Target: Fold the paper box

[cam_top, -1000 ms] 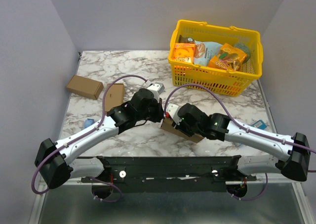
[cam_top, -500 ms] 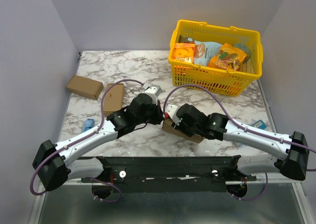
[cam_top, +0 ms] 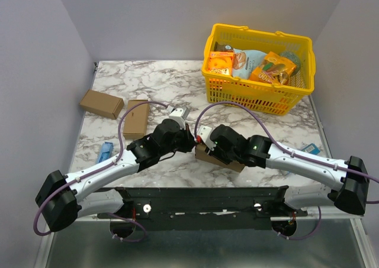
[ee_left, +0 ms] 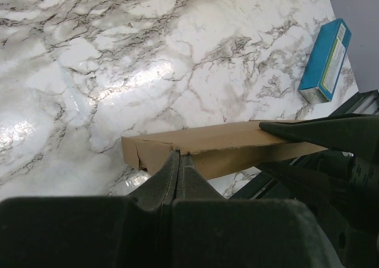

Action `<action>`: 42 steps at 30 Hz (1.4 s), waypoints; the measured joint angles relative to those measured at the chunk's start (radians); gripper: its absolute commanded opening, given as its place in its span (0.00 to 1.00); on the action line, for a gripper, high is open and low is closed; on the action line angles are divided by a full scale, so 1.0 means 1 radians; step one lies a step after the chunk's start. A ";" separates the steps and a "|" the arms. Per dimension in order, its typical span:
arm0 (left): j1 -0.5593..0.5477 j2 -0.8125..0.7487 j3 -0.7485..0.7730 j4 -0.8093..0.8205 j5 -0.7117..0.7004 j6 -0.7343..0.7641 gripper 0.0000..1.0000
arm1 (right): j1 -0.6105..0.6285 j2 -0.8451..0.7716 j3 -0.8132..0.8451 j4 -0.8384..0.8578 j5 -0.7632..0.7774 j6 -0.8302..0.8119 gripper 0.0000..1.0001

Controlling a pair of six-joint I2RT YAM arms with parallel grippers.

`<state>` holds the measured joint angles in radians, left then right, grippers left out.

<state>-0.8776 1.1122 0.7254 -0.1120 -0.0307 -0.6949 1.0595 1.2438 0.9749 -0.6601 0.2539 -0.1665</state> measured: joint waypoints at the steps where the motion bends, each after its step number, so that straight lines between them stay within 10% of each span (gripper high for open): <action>1: -0.002 -0.003 -0.005 0.007 -0.004 -0.003 0.00 | 0.000 0.000 0.000 0.000 0.000 0.000 0.28; 42: -0.213 0.063 0.001 0.032 -0.374 0.168 0.00 | -0.016 0.001 0.000 -0.004 0.017 0.038 0.36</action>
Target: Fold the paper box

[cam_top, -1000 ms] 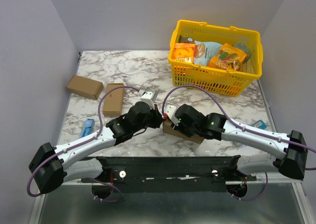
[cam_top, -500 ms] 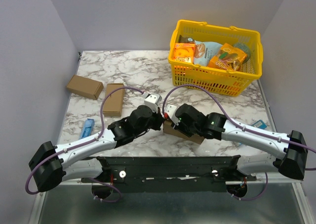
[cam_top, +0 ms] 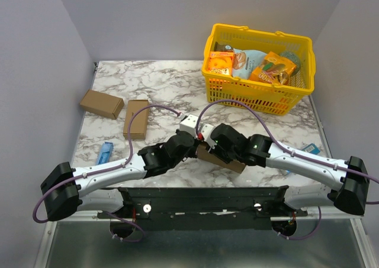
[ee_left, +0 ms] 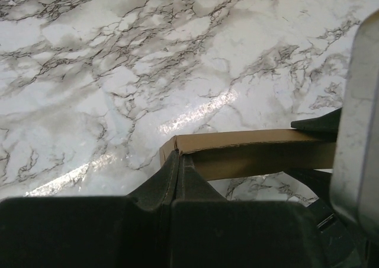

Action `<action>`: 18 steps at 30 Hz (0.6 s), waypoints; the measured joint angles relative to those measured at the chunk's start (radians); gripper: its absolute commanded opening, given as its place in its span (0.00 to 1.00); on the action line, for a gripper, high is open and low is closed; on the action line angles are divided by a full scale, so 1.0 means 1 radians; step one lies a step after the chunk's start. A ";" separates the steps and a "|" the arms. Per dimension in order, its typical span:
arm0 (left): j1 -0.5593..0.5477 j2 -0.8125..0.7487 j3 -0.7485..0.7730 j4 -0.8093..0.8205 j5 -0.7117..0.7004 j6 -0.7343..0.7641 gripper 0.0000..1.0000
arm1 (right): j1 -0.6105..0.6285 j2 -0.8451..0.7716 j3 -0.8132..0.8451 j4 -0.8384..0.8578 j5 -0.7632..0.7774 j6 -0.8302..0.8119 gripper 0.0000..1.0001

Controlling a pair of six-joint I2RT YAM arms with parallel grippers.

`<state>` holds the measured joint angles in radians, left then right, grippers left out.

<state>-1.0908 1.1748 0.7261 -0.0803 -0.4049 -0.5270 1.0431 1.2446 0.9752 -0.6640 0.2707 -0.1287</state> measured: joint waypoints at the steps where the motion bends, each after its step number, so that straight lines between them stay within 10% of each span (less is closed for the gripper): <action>1: -0.003 0.005 0.003 -0.003 -0.010 -0.003 0.00 | -0.001 -0.001 0.000 -0.001 0.000 0.002 0.40; 7: -0.024 0.032 0.041 -0.043 -0.032 -0.026 0.00 | -0.012 -0.034 0.004 -0.022 0.021 0.049 0.71; 18: -0.058 0.051 0.089 -0.113 -0.039 -0.031 0.00 | -0.033 -0.215 0.097 -0.130 0.074 0.266 0.70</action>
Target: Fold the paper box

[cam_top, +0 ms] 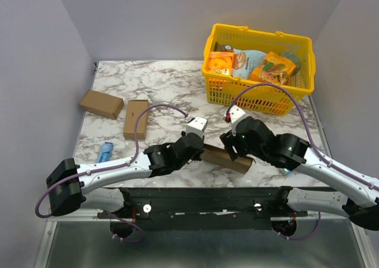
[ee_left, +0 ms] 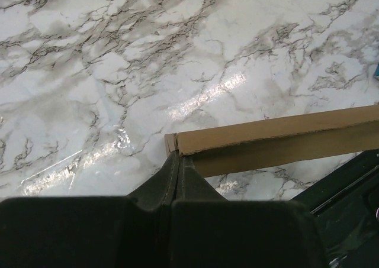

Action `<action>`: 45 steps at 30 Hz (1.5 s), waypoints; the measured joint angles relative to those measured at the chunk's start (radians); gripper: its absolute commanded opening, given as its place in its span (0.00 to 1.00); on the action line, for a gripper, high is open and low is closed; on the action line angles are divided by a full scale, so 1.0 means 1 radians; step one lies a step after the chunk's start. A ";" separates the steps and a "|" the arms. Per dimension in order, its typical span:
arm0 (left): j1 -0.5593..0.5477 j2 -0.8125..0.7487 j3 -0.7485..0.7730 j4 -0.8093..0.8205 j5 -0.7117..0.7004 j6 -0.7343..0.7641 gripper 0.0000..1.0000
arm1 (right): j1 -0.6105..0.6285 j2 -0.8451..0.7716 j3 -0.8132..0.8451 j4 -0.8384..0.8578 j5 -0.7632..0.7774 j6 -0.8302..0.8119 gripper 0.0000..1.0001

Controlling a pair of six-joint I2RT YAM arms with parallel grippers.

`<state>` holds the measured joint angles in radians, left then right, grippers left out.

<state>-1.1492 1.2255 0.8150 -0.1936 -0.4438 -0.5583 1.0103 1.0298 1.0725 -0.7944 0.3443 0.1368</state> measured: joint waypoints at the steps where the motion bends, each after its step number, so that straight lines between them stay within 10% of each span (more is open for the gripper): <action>1: 0.000 0.004 0.006 -0.007 -0.002 0.000 0.00 | 0.000 -0.011 0.000 -0.020 0.008 0.028 0.68; 18: -0.005 0.058 0.070 -0.065 -0.033 0.000 0.00 | -0.056 -0.093 0.069 -0.487 -0.010 0.420 0.42; 45: -0.009 0.055 0.071 -0.071 -0.035 0.000 0.00 | -0.069 0.012 -0.029 -0.453 0.059 0.447 0.34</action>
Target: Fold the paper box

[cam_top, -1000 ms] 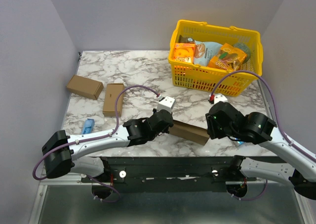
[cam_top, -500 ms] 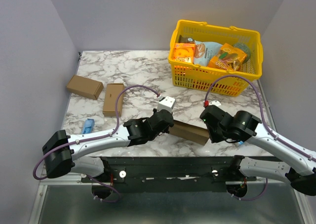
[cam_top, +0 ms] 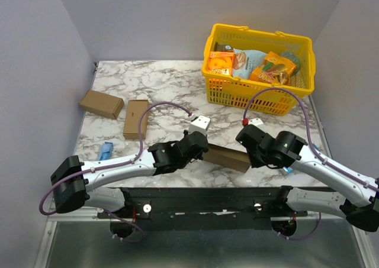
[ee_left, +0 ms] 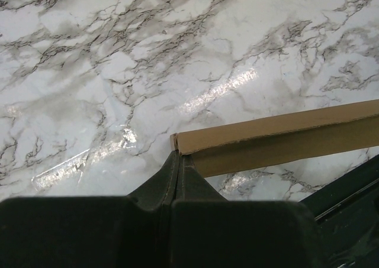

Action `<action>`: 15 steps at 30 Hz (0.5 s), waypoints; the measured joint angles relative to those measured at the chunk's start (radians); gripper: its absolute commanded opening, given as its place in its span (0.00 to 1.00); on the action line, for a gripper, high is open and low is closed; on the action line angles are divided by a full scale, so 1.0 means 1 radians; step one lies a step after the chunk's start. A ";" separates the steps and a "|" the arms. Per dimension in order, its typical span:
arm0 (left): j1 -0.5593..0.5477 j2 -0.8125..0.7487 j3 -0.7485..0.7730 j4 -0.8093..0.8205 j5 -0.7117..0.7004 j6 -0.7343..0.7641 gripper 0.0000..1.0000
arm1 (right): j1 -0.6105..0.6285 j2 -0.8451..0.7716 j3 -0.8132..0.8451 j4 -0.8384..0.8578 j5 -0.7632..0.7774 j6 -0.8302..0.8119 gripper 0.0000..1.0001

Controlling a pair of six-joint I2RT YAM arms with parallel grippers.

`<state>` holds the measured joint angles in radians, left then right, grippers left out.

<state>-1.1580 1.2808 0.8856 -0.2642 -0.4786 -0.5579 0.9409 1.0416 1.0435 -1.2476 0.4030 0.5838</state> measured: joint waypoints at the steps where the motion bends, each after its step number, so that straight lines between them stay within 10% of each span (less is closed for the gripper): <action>1: -0.001 0.000 0.000 -0.001 0.000 0.000 0.00 | -0.002 0.000 0.000 0.001 0.003 0.000 0.34; 15: -0.003 -0.002 0.000 -0.005 -0.001 0.000 0.00 | -0.007 0.011 0.007 0.002 0.036 -0.002 0.32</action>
<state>-1.1606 1.2785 0.8856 -0.2695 -0.4797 -0.5579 0.9337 1.0523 1.0504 -1.2453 0.4393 0.5816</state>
